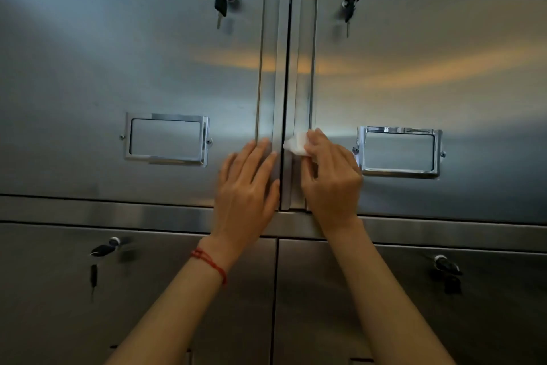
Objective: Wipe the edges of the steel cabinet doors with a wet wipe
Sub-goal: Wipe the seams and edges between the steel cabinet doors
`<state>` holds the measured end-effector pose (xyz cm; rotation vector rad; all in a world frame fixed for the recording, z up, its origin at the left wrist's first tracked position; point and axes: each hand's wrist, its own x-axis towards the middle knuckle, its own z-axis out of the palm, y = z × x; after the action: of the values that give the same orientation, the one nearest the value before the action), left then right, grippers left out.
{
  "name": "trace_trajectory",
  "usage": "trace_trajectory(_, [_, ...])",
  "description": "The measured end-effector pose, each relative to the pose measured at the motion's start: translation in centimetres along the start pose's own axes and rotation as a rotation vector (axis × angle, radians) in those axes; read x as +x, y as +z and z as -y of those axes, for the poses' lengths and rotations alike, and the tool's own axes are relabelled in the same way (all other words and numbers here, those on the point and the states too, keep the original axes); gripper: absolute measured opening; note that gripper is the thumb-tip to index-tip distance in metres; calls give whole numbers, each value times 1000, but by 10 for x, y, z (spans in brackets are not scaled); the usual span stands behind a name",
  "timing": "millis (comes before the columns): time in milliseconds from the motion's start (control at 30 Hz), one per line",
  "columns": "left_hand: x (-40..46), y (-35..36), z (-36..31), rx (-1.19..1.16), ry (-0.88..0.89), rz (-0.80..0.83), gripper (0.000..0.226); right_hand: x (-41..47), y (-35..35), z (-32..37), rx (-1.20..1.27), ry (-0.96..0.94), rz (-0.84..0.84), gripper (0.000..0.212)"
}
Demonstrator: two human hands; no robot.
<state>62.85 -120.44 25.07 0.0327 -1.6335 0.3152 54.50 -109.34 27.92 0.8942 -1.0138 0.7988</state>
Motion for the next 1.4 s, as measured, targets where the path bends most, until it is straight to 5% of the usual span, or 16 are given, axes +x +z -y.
trace_trajectory(367, [-6, 24, 13, -4, 49, 53, 48, -13, 17, 0, -108, -100, 44, 7])
trace_trajectory(1400, [26, 24, 23, 34, 35, 82, 53, -19, 20, 7, -189, -83, 189, 30])
